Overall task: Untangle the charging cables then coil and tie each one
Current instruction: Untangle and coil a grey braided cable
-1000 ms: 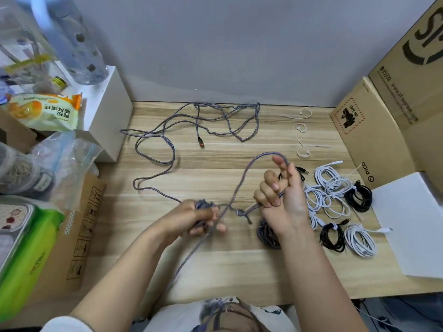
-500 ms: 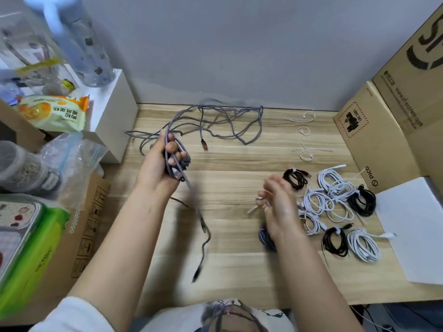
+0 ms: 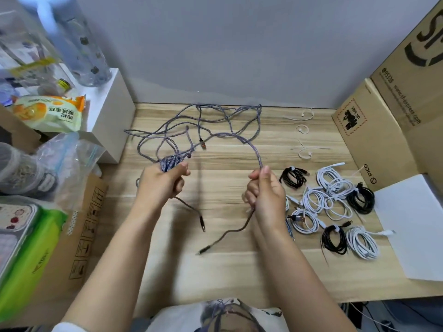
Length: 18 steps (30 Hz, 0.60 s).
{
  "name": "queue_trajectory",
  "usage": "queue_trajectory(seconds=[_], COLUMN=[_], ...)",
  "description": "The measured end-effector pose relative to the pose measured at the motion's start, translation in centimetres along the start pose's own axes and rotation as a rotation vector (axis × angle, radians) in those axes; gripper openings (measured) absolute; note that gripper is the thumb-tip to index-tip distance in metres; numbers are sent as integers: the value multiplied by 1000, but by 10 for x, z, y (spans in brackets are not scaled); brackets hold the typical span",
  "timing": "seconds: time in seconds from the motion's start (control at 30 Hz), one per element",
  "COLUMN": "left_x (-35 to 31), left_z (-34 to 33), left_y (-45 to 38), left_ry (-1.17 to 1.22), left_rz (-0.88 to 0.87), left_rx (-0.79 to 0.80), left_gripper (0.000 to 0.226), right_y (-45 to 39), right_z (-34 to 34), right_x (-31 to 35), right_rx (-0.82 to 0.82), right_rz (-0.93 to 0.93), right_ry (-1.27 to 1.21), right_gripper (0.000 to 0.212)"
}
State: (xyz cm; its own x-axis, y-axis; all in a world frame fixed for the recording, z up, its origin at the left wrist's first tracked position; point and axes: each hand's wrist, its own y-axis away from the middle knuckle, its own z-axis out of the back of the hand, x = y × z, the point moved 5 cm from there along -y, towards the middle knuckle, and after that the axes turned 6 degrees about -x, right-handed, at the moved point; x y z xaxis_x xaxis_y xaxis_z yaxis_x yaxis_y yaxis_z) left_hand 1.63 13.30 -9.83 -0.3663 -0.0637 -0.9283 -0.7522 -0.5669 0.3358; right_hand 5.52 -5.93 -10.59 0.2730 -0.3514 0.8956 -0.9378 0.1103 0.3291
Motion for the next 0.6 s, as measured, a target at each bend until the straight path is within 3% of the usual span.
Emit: queue_trajectory(seconds=[0.07,0.13,0.2,0.27,0.37,0.47,0.53,0.6], left_x=[-3,-11,-21,-29,-36,-40,-42,-42], left_z=[8,15,20,18,6,-7,-11,-13], left_y=[6,15,24,32,41,46,47,47], left_ry=[-33,-51,-51,-80,-75,-6,19,59], left_rz=[33,43,21,-4,-18,-31,-33,-22], left_rx=[53,121,217,346,498,598,622,625], left_gripper=[26,24,22,21,21,25,23,21], right_y=[-7,-11,-10,-2,20,33,31,28], right_z=[9,17,20,9,-24,-41,-36,-27], right_x=[-10,-18,-22,-14,0,0,3,7], right_rx=[-92,-128,-78,48,355,613,625,585], right_rz=[-51,-105,-68,138,424,381,278,200], right_ry=[-7,154,525,777,755,630,524,453], right_gripper=[27,20,51,68,69,37,13,16])
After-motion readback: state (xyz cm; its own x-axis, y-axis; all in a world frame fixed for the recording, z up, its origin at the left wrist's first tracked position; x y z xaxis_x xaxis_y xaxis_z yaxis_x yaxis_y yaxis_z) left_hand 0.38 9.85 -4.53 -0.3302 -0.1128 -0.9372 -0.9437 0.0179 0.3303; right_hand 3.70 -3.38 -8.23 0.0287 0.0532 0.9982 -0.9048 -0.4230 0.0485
